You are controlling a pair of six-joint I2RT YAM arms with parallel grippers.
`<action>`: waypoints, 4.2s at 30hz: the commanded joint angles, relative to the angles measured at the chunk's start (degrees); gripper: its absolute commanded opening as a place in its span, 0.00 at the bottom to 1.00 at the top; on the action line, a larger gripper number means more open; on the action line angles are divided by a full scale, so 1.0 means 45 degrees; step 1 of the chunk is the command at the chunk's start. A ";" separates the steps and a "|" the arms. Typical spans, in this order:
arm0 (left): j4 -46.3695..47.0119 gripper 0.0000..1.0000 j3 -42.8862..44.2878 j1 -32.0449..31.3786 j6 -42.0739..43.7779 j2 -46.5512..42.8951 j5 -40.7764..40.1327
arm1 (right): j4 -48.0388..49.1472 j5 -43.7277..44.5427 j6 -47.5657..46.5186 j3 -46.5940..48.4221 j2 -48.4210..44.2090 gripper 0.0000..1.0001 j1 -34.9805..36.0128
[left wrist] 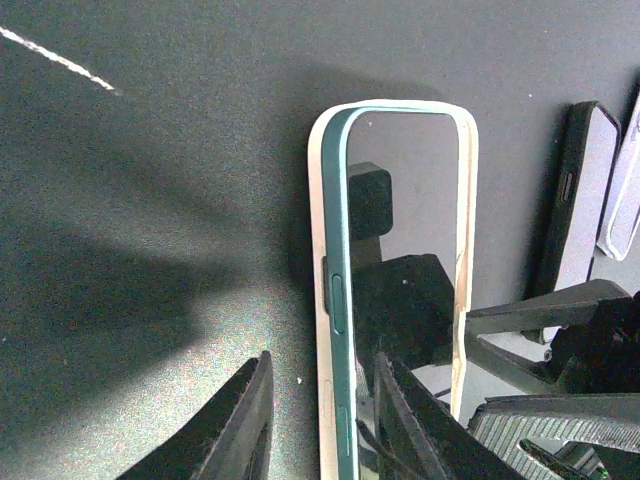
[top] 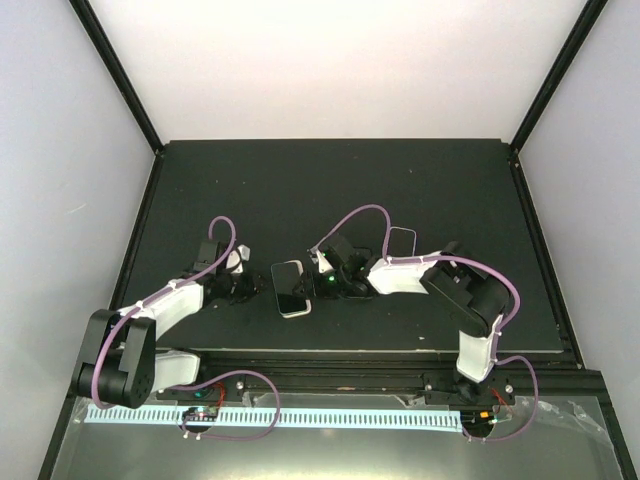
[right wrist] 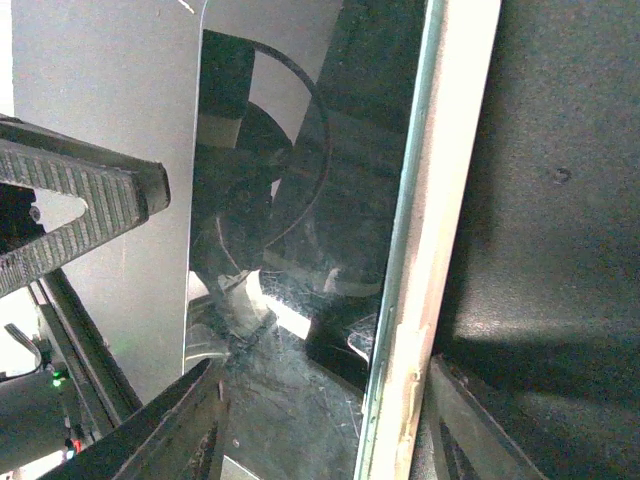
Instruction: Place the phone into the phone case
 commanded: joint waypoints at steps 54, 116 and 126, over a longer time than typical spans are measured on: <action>-0.0481 0.31 0.2352 -0.2746 -0.0218 0.1638 -0.3298 | 0.2528 0.0471 0.0184 -0.1216 -0.0039 0.47 -0.1039; 0.2233 0.07 0.0287 -0.2109 -0.0483 0.1860 -0.0884 | 0.6579 -0.2694 0.3337 -0.1026 0.1261 0.38 -0.1230; 0.2791 0.07 0.0100 -0.2109 -0.0765 0.2241 -0.0568 | 0.5981 -0.2485 0.3114 -0.0803 0.1390 0.22 -0.1222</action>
